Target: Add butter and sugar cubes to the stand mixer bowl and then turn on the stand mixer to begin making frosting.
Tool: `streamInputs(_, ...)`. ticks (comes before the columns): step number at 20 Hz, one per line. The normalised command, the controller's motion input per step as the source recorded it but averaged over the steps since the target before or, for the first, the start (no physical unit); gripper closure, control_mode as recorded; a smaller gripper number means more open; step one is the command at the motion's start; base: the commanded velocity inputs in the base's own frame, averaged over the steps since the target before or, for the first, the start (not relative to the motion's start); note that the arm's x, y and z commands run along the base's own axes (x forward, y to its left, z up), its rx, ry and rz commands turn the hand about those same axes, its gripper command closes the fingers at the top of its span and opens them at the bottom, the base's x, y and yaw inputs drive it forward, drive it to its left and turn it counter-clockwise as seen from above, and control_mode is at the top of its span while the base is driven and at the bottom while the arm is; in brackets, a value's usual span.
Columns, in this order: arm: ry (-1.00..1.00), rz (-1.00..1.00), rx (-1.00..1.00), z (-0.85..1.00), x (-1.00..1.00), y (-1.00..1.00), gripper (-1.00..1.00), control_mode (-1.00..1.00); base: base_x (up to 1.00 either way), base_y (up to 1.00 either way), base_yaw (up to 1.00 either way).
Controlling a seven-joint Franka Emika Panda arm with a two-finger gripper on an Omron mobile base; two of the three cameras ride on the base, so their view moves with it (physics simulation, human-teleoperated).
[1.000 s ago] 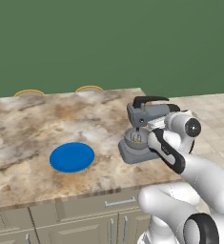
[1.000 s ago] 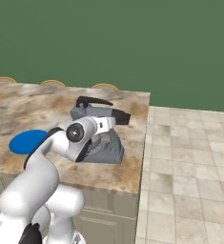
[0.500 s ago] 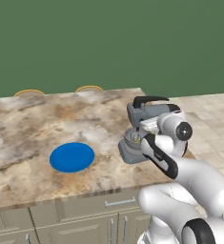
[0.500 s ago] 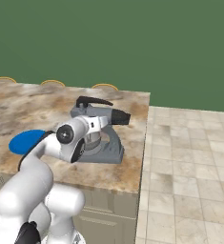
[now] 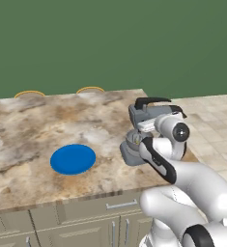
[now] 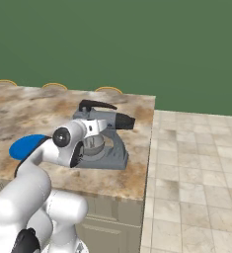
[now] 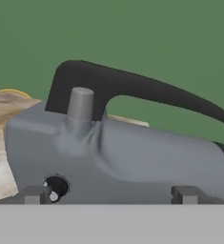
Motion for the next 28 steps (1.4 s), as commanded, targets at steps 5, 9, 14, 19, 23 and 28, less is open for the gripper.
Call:
streamInputs(5, -0.04, 0.0, 0.01, -0.33, 0.0, 0.04, -1.0, -1.0, 0.0, 0.0, 0.0)
streamInputs(9, -0.1, 0.0, 0.05, -0.24, 0.0, 0.0, -1.0, -1.0, 0.0, 0.0, 0.0)
streamInputs(14, -0.12, 0.0, 0.06, -0.41, 0.0, 0.0, -1.0, -1.0, 0.0, 0.0, 0.0)
streamInputs(19, -0.09, 0.0, 0.02, -0.35, 0.0, 0.0, -1.0, -1.0, 0.0, 0.0, 0.0)
streamInputs(23, -0.04, 0.0, 0.0, -0.15, 0.0, 0.01, -1.0, -1.0, 0.0, 0.0, 0.0)
streamInputs(28, 0.0, 0.0, 0.0, 0.0, 0.0, 0.0, -1.0, -1.0, 0.0, 0.0, 0.0)
